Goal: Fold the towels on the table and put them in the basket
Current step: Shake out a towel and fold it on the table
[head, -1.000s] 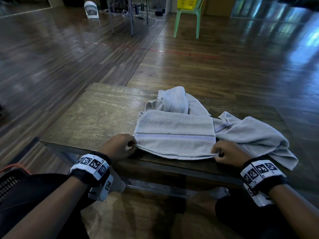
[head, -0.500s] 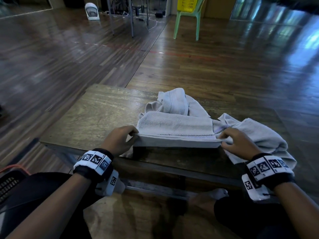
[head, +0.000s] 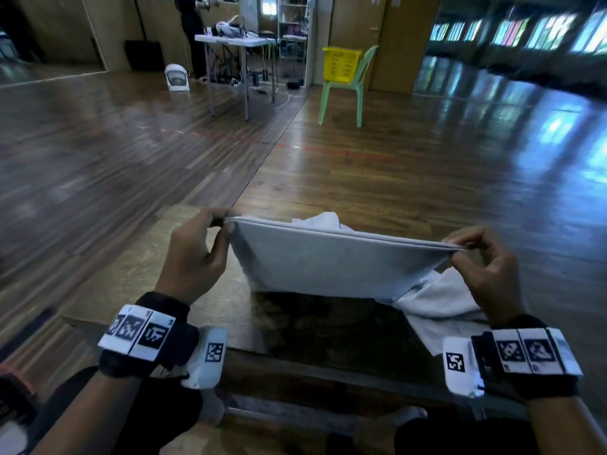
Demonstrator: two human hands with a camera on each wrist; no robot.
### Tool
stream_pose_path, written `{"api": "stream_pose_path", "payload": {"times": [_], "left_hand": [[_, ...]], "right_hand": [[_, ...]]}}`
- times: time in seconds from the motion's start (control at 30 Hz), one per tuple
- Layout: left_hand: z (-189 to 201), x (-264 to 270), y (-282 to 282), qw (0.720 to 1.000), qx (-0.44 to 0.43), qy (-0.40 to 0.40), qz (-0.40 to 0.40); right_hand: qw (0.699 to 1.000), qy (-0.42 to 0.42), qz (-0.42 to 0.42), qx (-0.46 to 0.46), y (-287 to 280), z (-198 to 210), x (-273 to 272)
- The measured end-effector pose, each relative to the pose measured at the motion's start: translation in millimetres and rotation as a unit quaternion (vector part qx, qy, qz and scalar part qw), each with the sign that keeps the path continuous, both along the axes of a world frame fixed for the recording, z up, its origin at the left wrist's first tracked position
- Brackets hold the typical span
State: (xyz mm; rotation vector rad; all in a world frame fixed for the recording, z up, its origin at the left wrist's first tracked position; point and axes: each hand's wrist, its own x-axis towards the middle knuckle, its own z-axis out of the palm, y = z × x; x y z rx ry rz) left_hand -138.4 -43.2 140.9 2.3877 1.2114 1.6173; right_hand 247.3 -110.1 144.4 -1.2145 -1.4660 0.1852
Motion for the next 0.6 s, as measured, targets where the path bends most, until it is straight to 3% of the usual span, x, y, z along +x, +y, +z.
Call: {"api": "stream_pose_path", "payload": {"times": [0.17,0.27,0.6], "left_hand": [[36,2,1,0.999,0.039,0.005,-0.004],[44,1,17,0.999,0.044,0.023,0.003],[-13,0,63,0.995,-0.021,0.092,0.020]], "right_hand": [[0.994,0.048,-0.032,0.093,-3,35,-6],[0.994,0.053,-0.049,0.084,14,42,-4],[0.992,-0.071,-0.083,-0.059,73,-26,13]]}}
